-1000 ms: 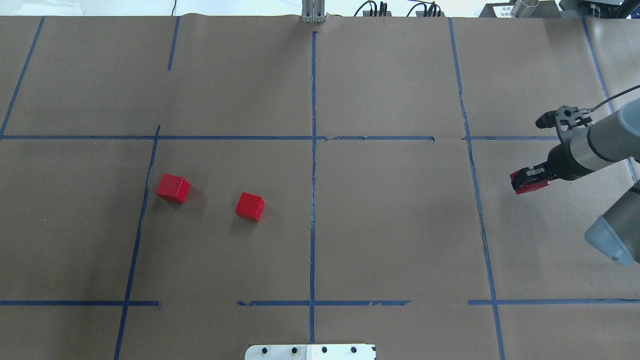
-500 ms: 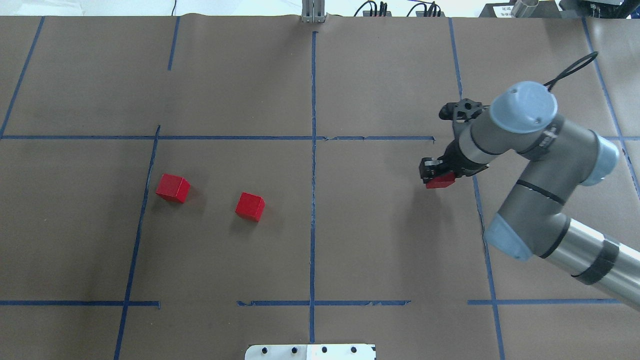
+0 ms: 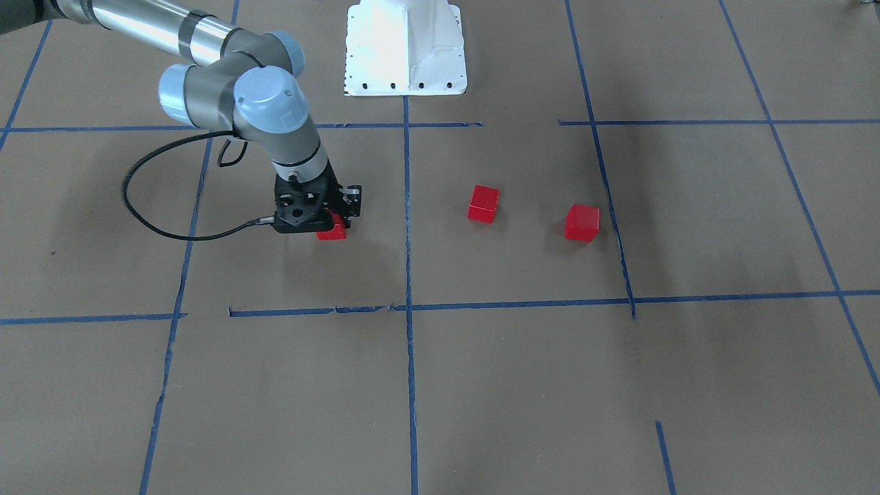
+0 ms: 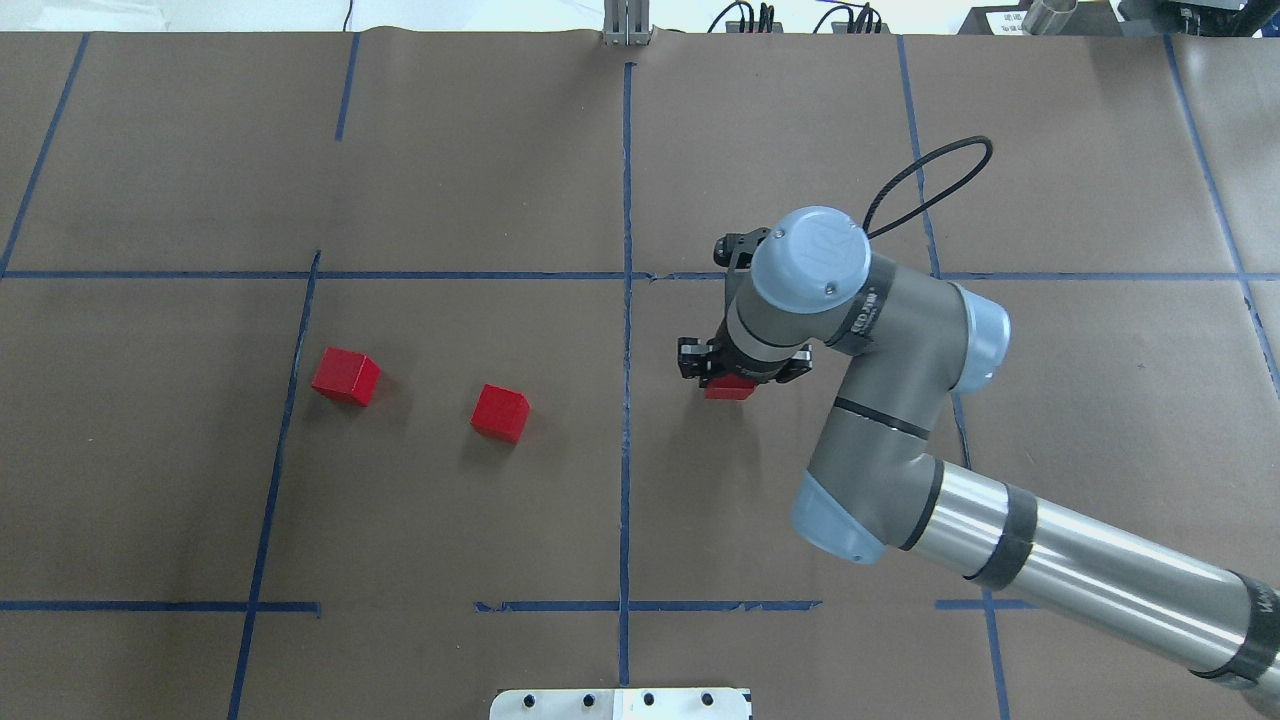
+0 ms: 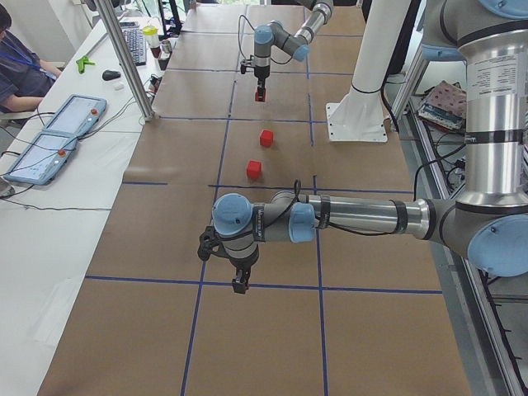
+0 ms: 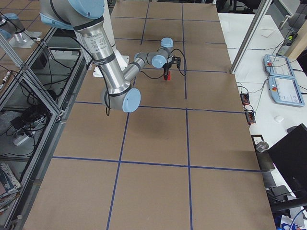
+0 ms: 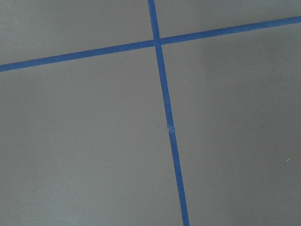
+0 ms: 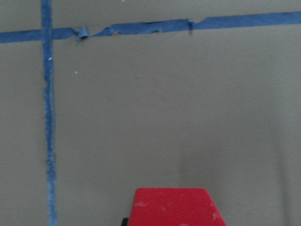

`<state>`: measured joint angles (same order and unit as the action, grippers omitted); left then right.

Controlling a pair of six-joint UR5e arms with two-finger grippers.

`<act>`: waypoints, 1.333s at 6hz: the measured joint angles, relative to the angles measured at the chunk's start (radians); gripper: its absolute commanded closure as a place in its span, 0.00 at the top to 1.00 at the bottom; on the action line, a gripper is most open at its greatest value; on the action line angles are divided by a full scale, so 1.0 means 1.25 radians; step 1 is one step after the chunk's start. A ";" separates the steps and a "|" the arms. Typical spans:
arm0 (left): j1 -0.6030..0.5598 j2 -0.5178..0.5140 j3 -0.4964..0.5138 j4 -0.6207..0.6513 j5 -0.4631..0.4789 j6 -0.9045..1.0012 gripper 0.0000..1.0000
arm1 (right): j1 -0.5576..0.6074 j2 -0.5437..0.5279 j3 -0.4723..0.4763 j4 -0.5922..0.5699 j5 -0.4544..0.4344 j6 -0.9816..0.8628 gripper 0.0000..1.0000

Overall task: Form red blocks into L shape at center
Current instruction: 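Carry the red cube with the right gripper toward the table center, then lower the cube beside the center tape line and open the right gripper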

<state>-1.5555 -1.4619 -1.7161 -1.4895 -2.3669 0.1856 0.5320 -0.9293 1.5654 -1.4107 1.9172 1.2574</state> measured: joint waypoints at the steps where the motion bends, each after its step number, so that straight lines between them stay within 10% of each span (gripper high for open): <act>1: 0.000 0.000 0.000 0.000 0.000 0.000 1.00 | -0.023 0.063 -0.053 -0.002 -0.012 0.034 0.16; 8: 0.000 0.000 0.002 0.000 0.000 0.000 1.00 | -0.076 0.163 -0.131 -0.076 -0.035 0.050 0.52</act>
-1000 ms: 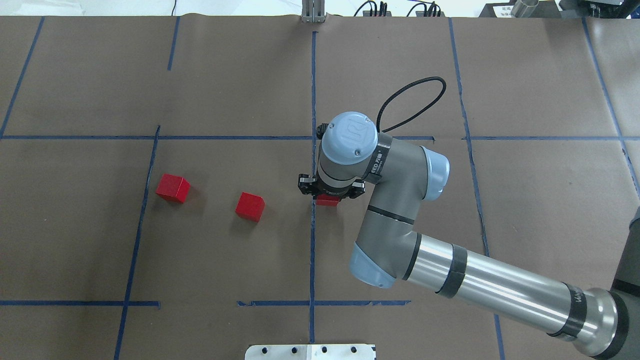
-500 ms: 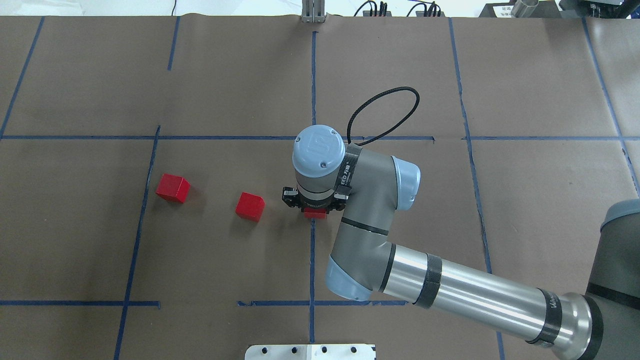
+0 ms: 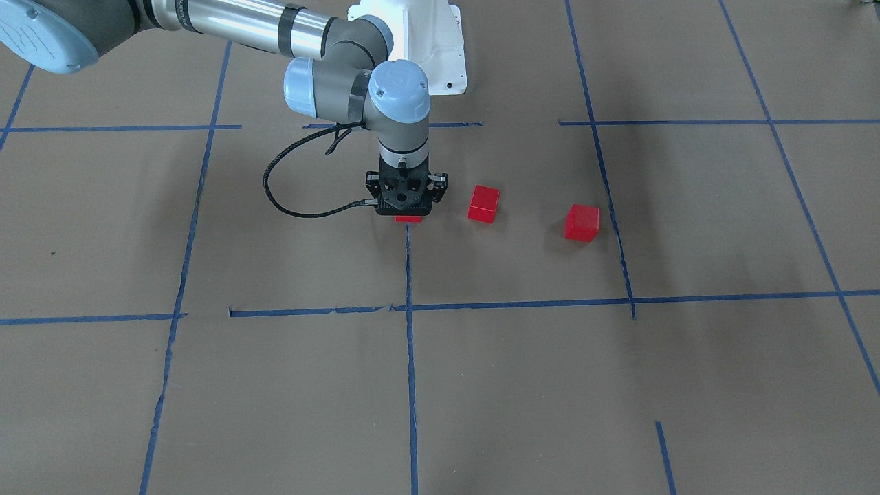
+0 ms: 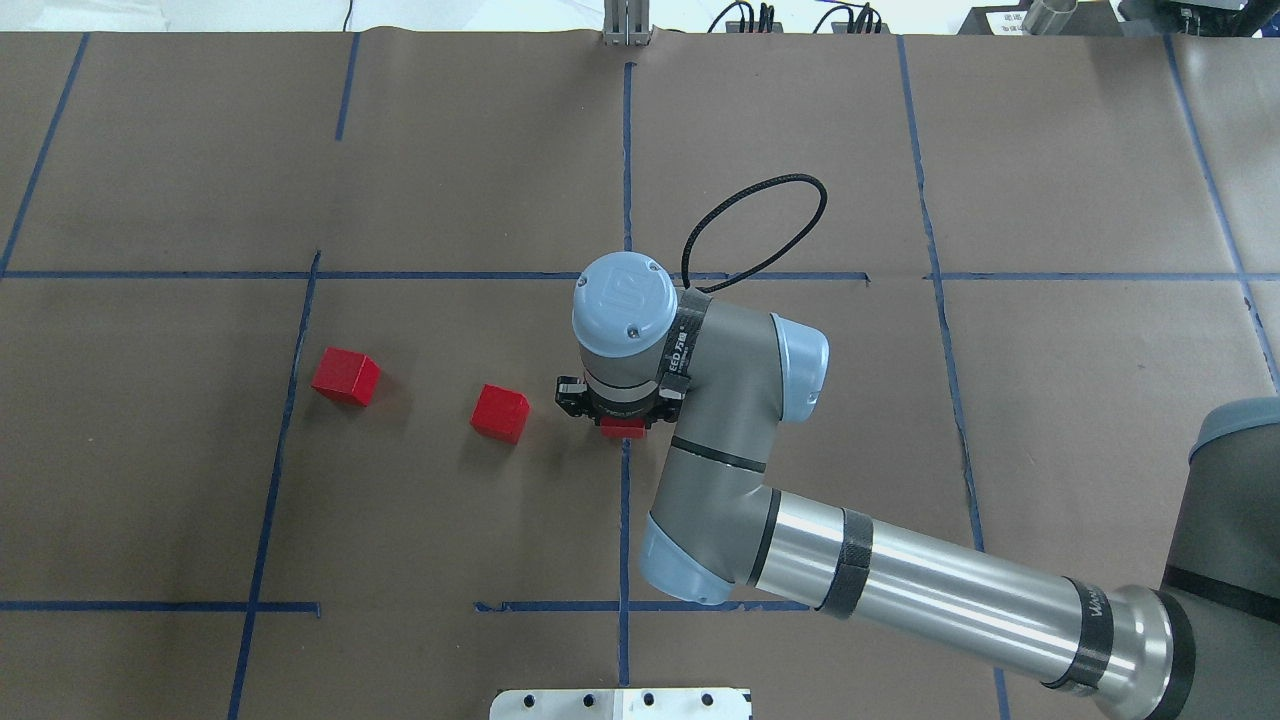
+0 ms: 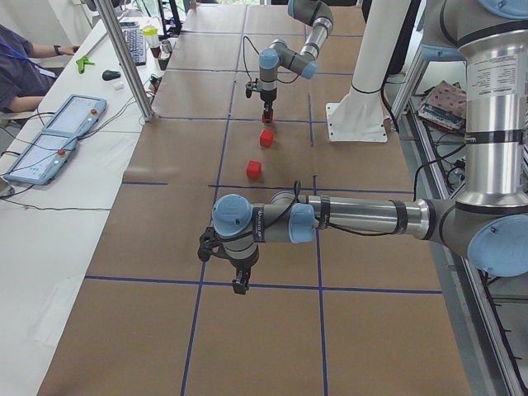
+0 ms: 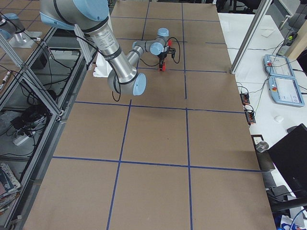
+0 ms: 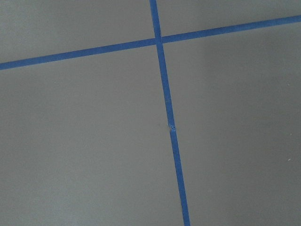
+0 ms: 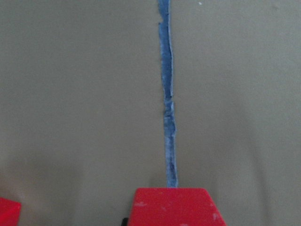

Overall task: Form red blocks into L shape at center
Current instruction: 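Lower the cube beside the center tape line and open the right gripper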

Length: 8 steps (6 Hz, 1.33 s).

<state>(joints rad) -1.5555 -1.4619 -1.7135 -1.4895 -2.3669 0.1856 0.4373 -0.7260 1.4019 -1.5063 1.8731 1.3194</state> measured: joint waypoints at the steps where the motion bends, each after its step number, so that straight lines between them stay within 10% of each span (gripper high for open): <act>1: 0.000 0.000 0.001 0.000 0.000 0.000 1.00 | -0.001 0.000 -0.003 0.000 -0.001 -0.003 0.61; 3: 0.000 0.000 0.002 0.000 0.000 0.000 1.00 | -0.003 -0.002 -0.007 0.000 -0.014 -0.005 0.99; 8: 0.003 0.000 0.003 -0.002 0.000 0.000 1.00 | 0.057 0.002 0.038 -0.003 0.021 -0.032 1.00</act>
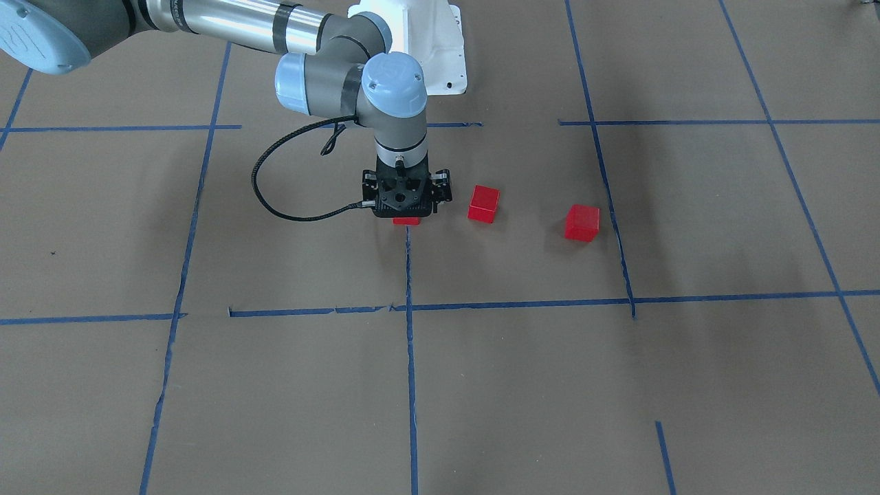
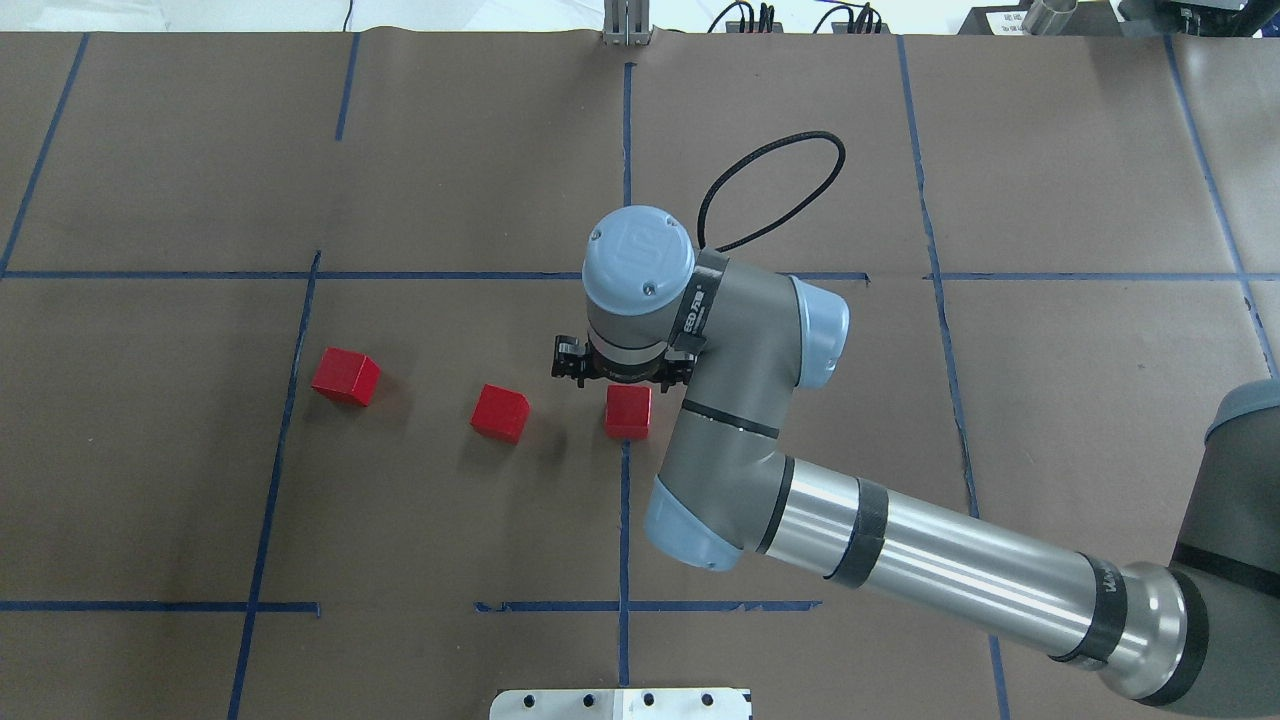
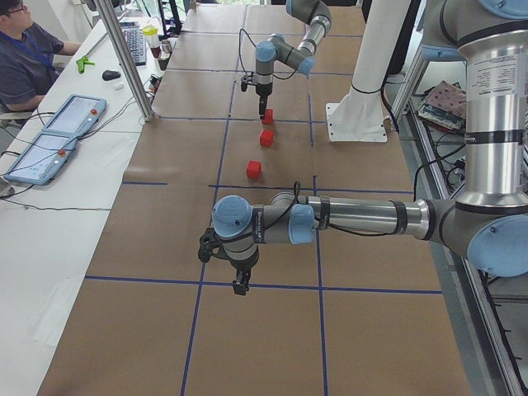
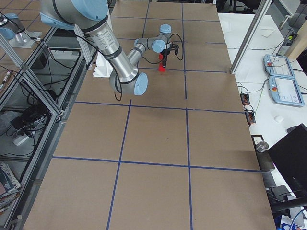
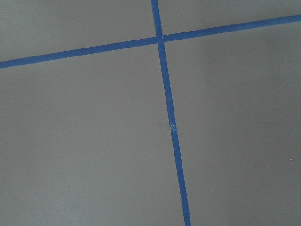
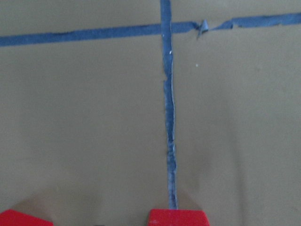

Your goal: Form red blocks into L shape at center

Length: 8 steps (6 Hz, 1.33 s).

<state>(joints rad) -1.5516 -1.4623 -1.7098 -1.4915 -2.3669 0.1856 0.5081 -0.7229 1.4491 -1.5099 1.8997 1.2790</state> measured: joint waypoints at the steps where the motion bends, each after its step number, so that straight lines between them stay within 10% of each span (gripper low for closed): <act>1: 0.006 -0.001 -0.005 0.000 0.000 0.001 1.00 | 0.054 -0.003 0.007 -0.013 0.048 -0.044 1.00; 4: 0.038 -0.040 -0.013 -0.007 0.001 -0.004 1.00 | 0.274 -0.091 0.009 -0.071 0.209 -0.324 1.00; 8: 0.073 -0.101 -0.016 -0.149 -0.001 -0.080 1.00 | 0.546 -0.450 0.143 -0.073 0.280 -0.872 1.00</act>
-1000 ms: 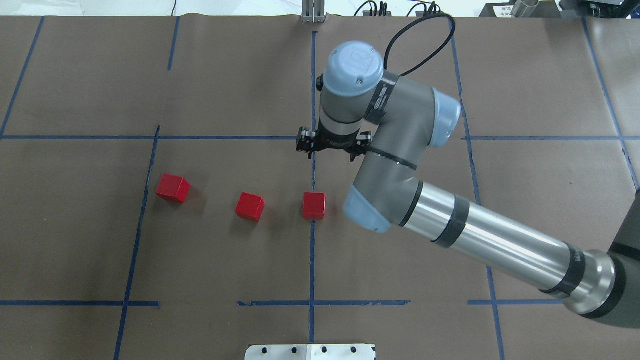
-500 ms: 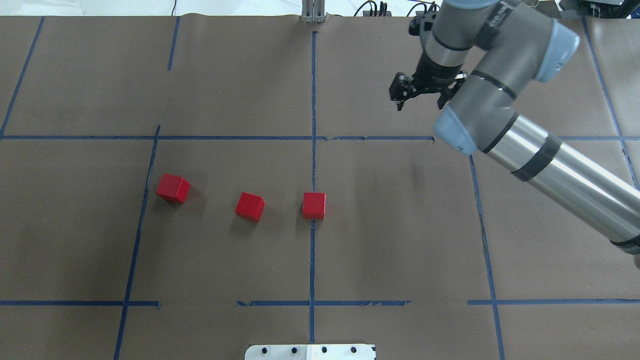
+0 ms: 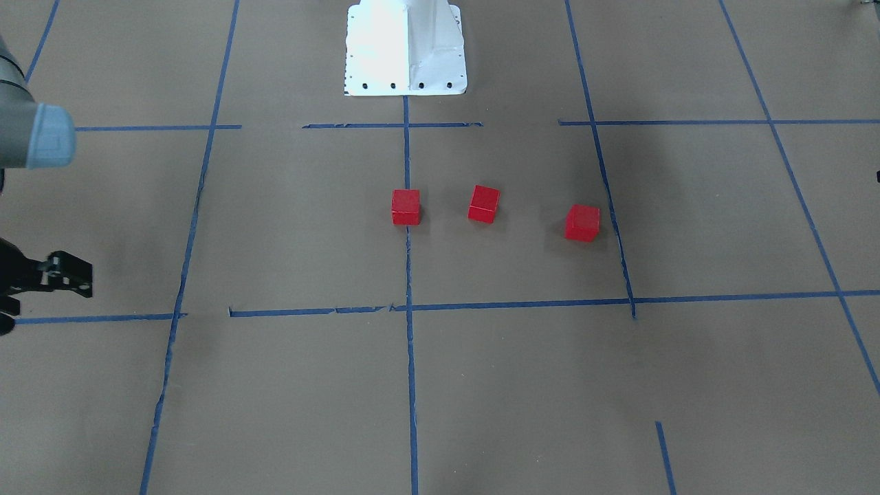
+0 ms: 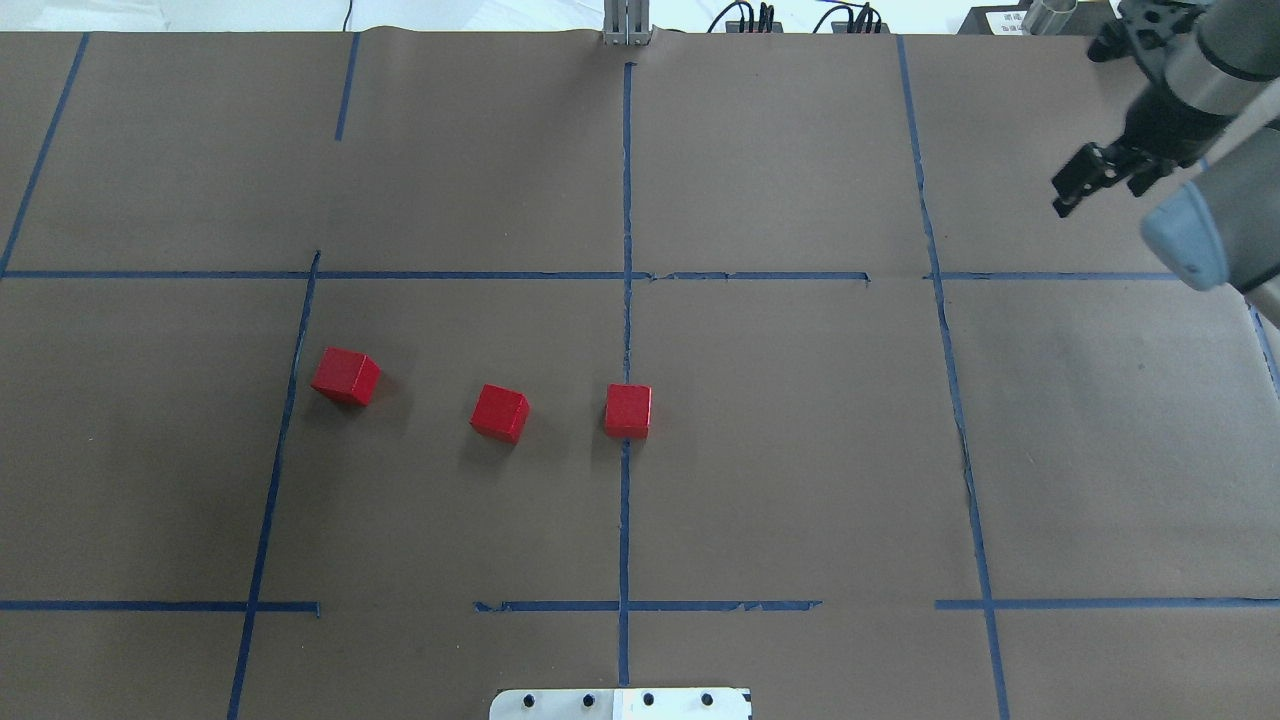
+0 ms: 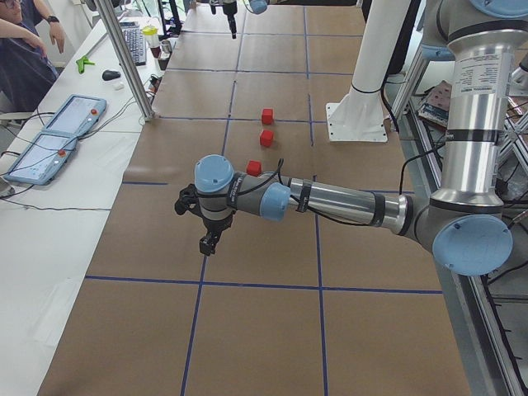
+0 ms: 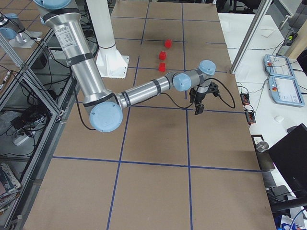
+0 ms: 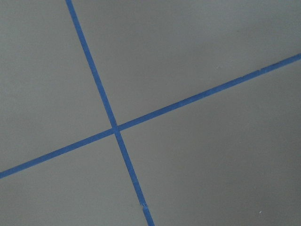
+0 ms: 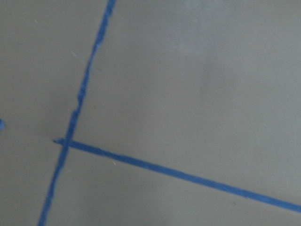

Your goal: Form red blocks into L shape at center

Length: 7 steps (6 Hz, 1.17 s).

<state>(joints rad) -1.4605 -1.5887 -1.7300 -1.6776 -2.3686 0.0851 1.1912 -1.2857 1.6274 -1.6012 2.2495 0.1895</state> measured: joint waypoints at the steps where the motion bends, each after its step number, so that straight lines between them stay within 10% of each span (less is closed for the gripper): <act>1: 0.037 -0.018 -0.018 -0.007 0.000 -0.078 1.00 | 0.036 -0.143 0.103 0.006 0.001 -0.064 1.00; 4: 0.189 -0.057 -0.115 -0.016 0.008 -0.263 1.00 | 0.209 -0.419 0.233 0.013 0.034 -0.282 1.00; 7: 0.468 -0.210 -0.139 -0.016 0.090 -0.563 1.00 | 0.269 -0.449 0.225 0.008 0.046 -0.310 1.00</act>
<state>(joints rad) -0.8751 -1.8515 -1.9037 -1.6981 -2.2562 -0.6190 1.5276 -1.8465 1.9084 -1.5913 2.3067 -0.1975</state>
